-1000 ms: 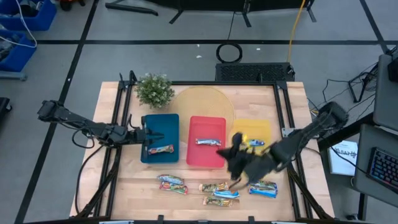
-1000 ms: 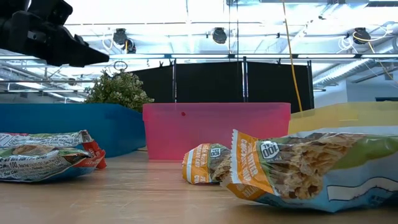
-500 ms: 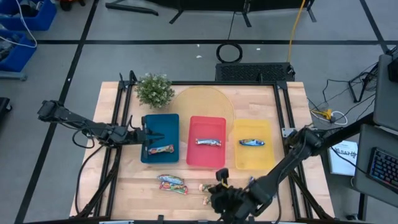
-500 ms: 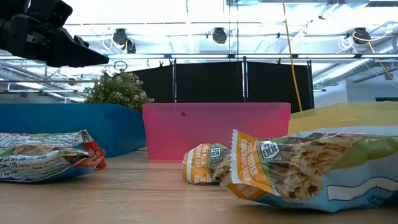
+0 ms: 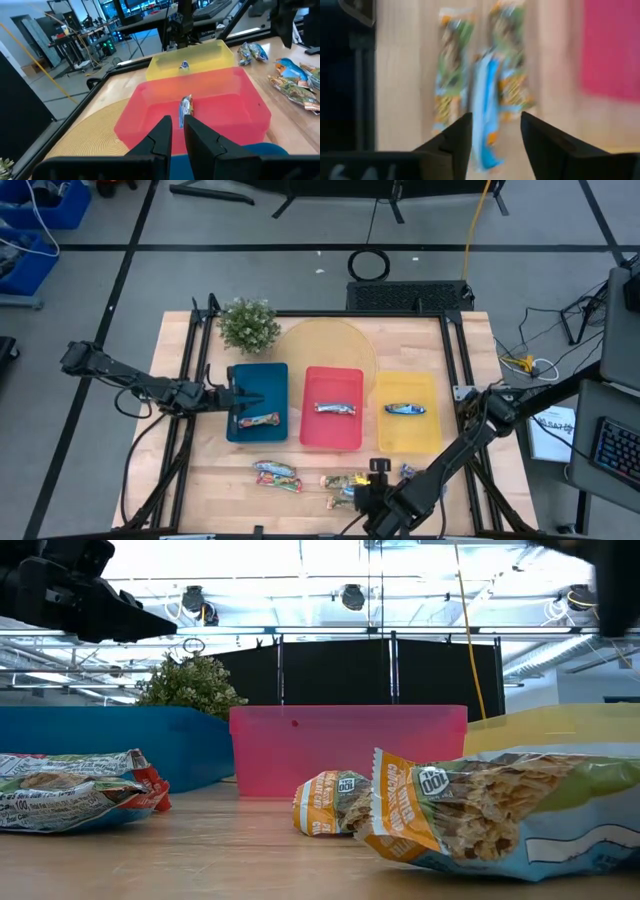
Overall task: Pick and place Granola Bars by type
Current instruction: Put the blue granola bar into the yellow bin
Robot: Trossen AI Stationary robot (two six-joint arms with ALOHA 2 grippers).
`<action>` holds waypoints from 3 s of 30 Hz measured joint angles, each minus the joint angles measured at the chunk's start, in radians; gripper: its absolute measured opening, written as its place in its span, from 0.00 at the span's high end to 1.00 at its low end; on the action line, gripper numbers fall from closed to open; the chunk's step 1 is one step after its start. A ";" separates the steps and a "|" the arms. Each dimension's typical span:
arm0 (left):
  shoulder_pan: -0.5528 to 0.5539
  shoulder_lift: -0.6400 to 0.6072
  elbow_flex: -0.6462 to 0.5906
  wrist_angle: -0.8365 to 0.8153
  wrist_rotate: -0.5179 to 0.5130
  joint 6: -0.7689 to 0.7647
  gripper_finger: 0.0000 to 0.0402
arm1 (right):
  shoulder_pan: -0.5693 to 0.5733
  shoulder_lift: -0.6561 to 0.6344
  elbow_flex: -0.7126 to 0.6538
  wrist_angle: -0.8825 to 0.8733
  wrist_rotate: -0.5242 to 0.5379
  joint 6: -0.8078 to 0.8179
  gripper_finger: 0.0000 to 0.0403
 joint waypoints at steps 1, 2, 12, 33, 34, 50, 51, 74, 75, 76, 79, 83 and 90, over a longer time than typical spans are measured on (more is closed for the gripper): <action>0.000 0.000 0.000 0.000 0.000 0.000 0.86 | 0.001 0.001 -0.010 0.000 -0.022 0.020 0.57; 0.000 0.000 0.000 0.000 0.000 0.000 0.86 | 0.005 0.001 -0.022 0.001 -0.035 0.035 0.56; 0.000 0.000 0.000 0.000 0.000 -0.012 0.86 | 0.027 0.001 -0.169 0.058 -0.054 0.044 0.49; 0.000 0.000 0.000 0.000 0.000 -0.023 0.86 | 0.021 -0.007 -0.319 0.302 -0.076 -0.001 0.82; 0.000 0.000 0.000 0.000 0.000 -0.023 0.86 | 0.021 -0.009 -0.320 0.301 -0.076 -0.002 0.84; 0.000 0.000 0.000 0.000 0.000 -0.031 0.86 | -0.004 -0.285 -0.323 0.316 0.198 -0.103 0.91; 0.000 0.000 0.000 0.000 0.000 -0.031 0.86 | -0.023 -0.312 -0.322 0.316 0.217 -0.121 0.91; 0.000 0.000 0.000 -0.052 -0.001 -0.039 0.86 | -0.629 -0.090 -0.322 0.309 -0.231 -0.656 0.90; 0.000 0.000 0.000 -0.052 -0.001 -0.043 0.86 | -0.631 -0.089 -0.322 0.308 -0.237 -0.644 0.89; 0.000 0.000 0.000 -0.052 -0.001 -0.043 0.86 | -0.631 -0.090 -0.322 0.309 -0.237 -0.632 0.87; 0.000 0.000 0.000 -0.051 -0.001 -0.042 0.86 | -0.631 -0.110 -0.322 0.304 -0.237 -0.617 0.82; 0.000 0.000 0.000 -0.045 -0.001 -0.046 0.86 | -0.621 -0.169 -0.321 0.310 -0.234 -0.591 0.74; 0.000 0.000 0.000 -0.046 0.000 -0.044 0.86 | -0.613 -0.283 -0.321 0.251 -0.158 -0.539 0.65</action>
